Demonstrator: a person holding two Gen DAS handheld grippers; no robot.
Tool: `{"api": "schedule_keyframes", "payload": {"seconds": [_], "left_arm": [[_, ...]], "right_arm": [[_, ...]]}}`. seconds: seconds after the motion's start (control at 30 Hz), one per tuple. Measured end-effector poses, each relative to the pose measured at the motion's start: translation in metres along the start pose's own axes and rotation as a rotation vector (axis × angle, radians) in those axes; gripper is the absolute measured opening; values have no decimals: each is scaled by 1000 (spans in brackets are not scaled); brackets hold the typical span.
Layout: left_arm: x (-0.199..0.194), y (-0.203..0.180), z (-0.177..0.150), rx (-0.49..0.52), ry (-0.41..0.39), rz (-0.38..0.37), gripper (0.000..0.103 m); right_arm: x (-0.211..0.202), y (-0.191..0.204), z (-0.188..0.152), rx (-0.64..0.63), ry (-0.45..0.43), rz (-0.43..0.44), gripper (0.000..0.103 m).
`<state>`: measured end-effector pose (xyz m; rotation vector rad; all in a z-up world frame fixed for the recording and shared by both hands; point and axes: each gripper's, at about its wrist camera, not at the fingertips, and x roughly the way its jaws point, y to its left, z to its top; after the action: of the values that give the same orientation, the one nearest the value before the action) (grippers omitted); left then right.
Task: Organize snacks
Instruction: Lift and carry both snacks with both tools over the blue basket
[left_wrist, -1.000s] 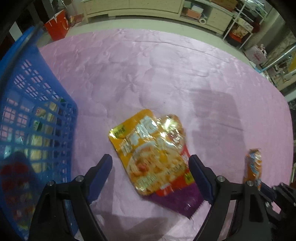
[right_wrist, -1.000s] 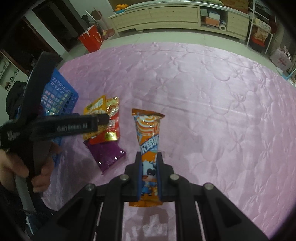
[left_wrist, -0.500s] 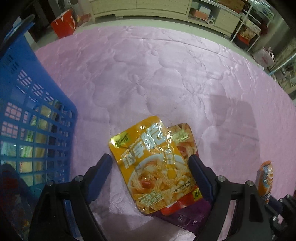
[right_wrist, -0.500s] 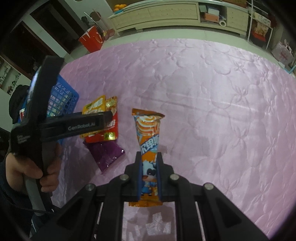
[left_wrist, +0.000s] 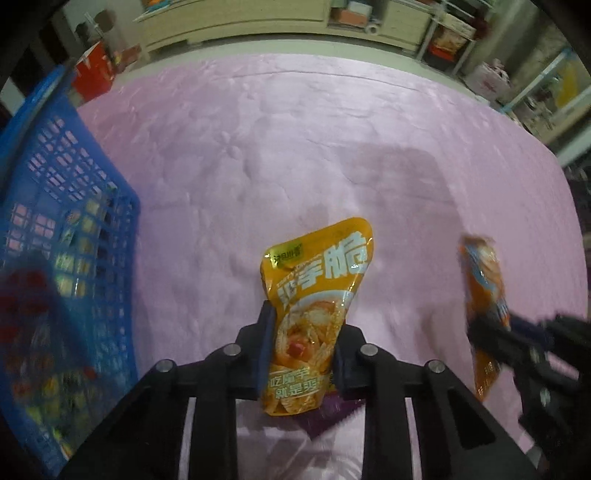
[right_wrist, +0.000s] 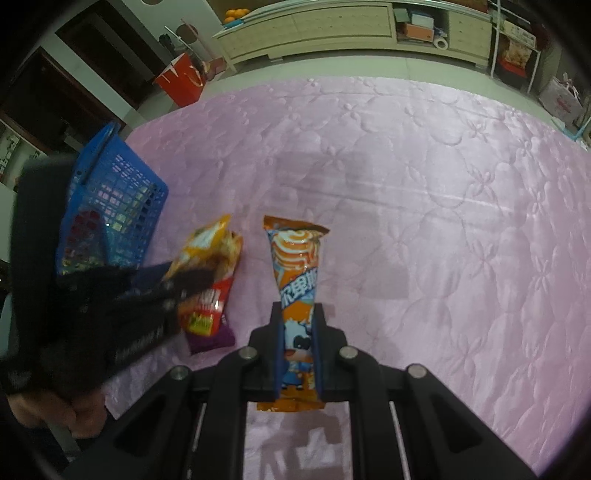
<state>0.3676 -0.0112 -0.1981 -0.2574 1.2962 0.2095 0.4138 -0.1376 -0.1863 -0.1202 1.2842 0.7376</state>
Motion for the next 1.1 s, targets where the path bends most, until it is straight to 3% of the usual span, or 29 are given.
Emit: {"api": "schedule_keyframes", "payload": {"seconds": [0.23,0.77,1.1], "left_arm": [[-36,0,-28,61,-18,-86,25],[-121,28,-60,135,-165,-132,25],[-177,75,-90,160,-275,-139,25]], "right_arm": [[-21,24,-17,13,-10,-1,16],[-94,109,-47,-63,-84,-64,16],[-116,171,-59,-116,-128,-84,16]]}}
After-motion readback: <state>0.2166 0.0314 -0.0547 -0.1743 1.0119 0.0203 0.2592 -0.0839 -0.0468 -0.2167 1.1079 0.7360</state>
